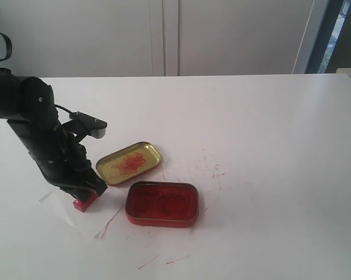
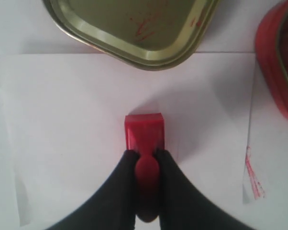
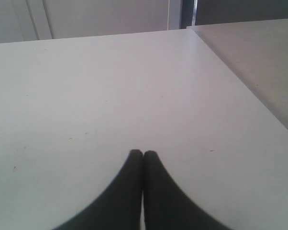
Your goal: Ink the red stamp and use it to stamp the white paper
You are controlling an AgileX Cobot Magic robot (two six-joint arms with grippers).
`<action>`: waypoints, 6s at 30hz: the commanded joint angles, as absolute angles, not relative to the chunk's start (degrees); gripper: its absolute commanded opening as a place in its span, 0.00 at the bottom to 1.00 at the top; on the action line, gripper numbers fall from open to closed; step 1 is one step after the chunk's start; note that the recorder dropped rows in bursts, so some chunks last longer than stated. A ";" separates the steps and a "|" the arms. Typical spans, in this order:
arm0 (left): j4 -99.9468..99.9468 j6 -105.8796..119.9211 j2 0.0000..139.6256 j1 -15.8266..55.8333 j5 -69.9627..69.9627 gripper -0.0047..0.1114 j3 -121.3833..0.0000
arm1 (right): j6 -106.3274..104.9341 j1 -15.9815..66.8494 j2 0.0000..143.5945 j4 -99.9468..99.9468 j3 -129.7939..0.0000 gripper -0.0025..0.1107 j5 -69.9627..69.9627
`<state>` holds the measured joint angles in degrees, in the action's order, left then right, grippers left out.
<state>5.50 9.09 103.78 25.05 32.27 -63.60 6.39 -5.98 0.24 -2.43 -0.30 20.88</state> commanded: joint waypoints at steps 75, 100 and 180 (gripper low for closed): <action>5.70 8.93 111.65 25.32 32.67 0.04 -63.35 | 6.33 -5.75 0.00 -2.56 0.00 0.02 20.04; 5.94 8.93 110.02 25.32 34.07 0.04 -63.38 | 6.33 -5.75 0.00 -2.56 0.00 0.02 20.04; 49.62 38.33 97.33 25.32 42.13 0.04 -63.48 | 6.33 -5.75 0.00 -2.56 0.00 0.02 20.04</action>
<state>45.67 36.30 98.16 24.86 39.30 -63.89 6.39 -5.98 0.24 -2.43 -0.30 20.88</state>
